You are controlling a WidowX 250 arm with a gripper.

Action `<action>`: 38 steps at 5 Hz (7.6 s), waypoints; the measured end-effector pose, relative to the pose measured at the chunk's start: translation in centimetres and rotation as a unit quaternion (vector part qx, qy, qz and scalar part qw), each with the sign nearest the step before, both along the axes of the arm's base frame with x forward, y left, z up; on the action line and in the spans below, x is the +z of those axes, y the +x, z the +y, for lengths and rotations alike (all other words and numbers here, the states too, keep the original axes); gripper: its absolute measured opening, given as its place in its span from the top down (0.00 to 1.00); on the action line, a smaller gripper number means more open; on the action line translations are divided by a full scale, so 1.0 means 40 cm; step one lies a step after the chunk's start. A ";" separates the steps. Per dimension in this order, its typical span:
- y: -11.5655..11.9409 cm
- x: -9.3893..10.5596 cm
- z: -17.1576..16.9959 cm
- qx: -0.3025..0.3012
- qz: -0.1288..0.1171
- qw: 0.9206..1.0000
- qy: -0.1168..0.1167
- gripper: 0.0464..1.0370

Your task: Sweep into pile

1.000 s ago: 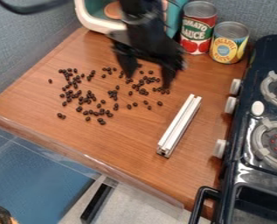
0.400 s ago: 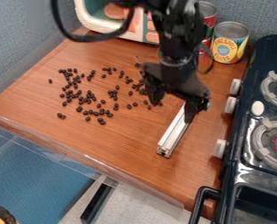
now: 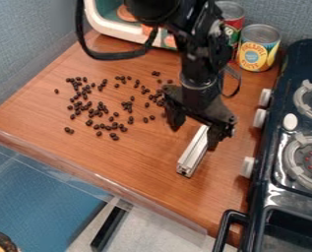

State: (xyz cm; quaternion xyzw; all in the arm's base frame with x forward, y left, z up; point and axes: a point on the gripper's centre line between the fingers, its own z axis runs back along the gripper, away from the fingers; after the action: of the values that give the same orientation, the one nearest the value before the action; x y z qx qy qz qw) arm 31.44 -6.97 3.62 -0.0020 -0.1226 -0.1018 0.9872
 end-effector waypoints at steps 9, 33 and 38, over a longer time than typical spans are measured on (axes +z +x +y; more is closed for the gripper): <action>-0.169 0.164 0.371 0.015 -0.053 0.997 -0.059 0.68; -0.109 -0.054 0.123 0.053 -0.005 0.992 -0.118 0.68; -0.081 0.101 0.403 0.105 -0.031 0.989 -0.101 0.68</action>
State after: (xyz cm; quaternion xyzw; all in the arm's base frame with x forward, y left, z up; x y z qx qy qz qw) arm 28.18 9.17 7.65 -0.0854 -0.1626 0.0155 0.9829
